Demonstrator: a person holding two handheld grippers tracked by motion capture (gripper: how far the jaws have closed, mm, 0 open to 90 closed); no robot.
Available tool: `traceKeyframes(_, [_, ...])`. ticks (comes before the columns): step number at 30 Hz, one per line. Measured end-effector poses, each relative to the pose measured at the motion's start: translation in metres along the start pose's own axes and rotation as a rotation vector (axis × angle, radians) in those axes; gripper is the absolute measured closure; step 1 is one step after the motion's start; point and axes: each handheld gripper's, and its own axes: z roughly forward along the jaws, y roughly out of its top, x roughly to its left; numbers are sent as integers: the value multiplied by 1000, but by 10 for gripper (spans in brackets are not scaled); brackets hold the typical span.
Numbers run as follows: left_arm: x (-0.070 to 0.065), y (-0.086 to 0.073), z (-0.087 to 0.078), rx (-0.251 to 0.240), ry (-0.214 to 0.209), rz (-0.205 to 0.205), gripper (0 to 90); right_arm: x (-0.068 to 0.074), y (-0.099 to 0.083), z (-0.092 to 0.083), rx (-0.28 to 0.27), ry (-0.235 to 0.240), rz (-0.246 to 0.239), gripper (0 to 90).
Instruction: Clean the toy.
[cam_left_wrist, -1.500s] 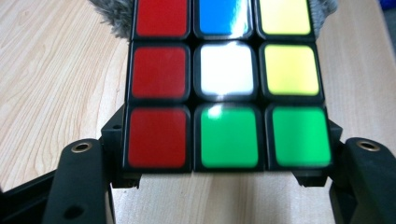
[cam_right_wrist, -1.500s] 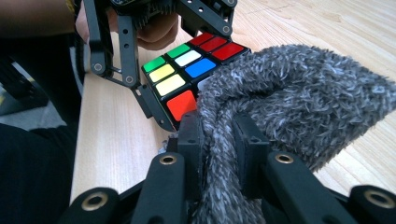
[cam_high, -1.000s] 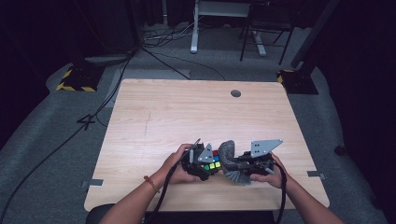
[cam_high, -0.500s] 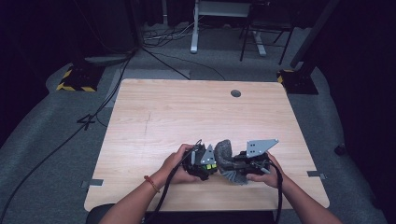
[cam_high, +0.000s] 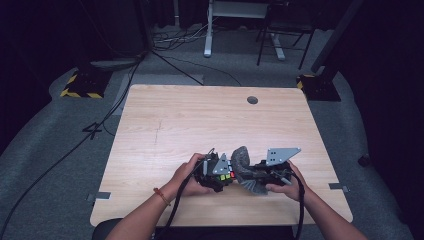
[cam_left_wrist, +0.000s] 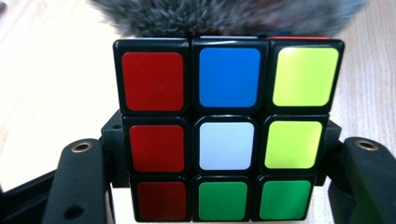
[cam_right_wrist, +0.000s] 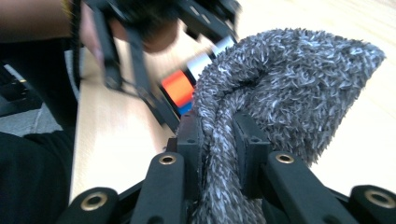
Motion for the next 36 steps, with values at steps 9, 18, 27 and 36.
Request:
traceKeyframes(9, [1,1,-13,-69,-11,-7,332,-8,-15,-2,44,-20,34,756])
traceKeyframes(18, [-1,1,-8,-34,17,3,330,0,-3,-4,-19,-7,-2,751])
traceKeyframes(27, [1,0,-4,-19,-8,-4,329,8,8,-4,-50,15,-36,753])
traceKeyframes(36, [-1,2,-3,4,7,8,331,12,13,-11,-42,-26,-85,753])
